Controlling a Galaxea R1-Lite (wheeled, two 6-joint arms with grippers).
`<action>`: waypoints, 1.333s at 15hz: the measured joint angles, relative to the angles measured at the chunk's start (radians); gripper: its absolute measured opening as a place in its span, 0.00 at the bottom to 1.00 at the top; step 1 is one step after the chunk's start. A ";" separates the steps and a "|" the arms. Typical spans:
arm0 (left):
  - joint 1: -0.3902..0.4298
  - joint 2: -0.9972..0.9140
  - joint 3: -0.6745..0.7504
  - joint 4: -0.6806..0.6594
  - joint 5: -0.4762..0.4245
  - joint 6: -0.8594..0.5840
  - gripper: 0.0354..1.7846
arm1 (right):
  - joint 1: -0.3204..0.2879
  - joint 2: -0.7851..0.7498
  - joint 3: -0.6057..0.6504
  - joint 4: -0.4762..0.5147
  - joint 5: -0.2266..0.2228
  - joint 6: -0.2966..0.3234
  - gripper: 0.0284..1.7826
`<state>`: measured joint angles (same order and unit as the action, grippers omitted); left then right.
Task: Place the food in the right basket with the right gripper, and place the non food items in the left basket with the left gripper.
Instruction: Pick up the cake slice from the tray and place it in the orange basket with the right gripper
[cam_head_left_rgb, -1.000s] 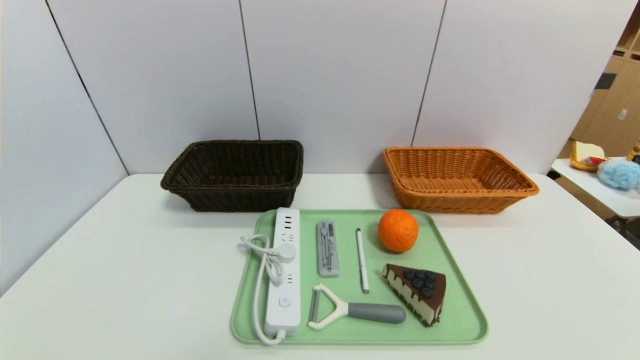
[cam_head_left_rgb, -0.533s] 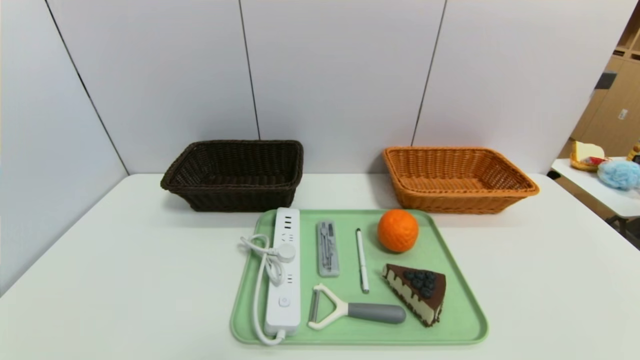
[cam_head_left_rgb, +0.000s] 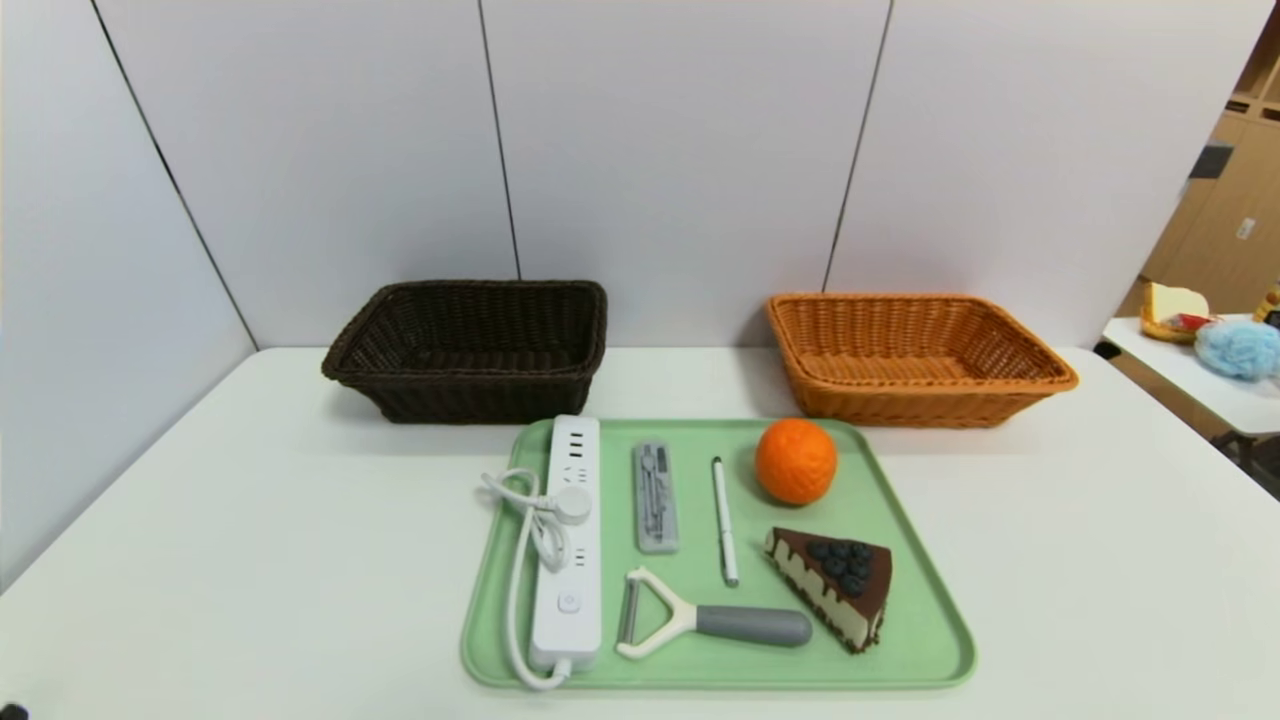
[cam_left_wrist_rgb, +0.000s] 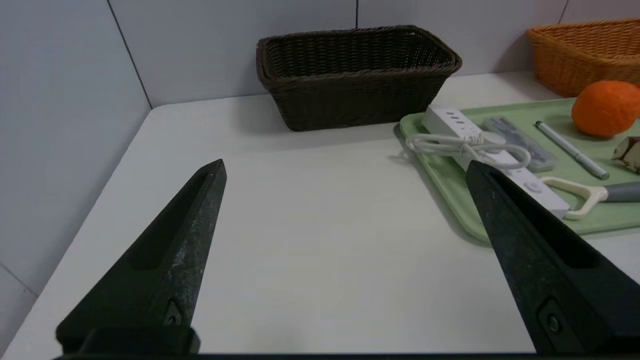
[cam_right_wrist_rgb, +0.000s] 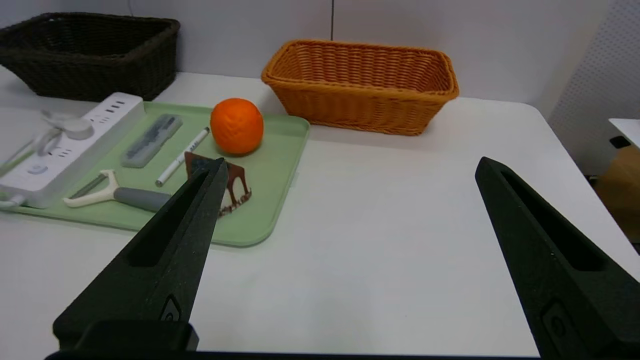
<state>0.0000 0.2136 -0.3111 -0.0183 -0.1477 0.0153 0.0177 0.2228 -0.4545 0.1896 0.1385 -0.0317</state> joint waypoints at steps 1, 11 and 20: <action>0.000 0.064 -0.037 -0.035 -0.007 0.000 0.94 | 0.009 0.063 -0.045 -0.015 0.007 0.000 0.96; -0.017 0.872 -0.543 -0.312 -0.027 0.038 0.94 | 0.075 0.873 -0.531 -0.258 0.101 -0.029 0.96; -0.059 1.107 -0.646 -0.300 -0.006 0.067 0.94 | 0.306 1.209 -0.915 0.353 0.097 -0.019 0.96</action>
<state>-0.0591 1.3204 -0.9568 -0.3179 -0.1538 0.0826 0.3240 1.4313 -1.3696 0.5426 0.2357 -0.0504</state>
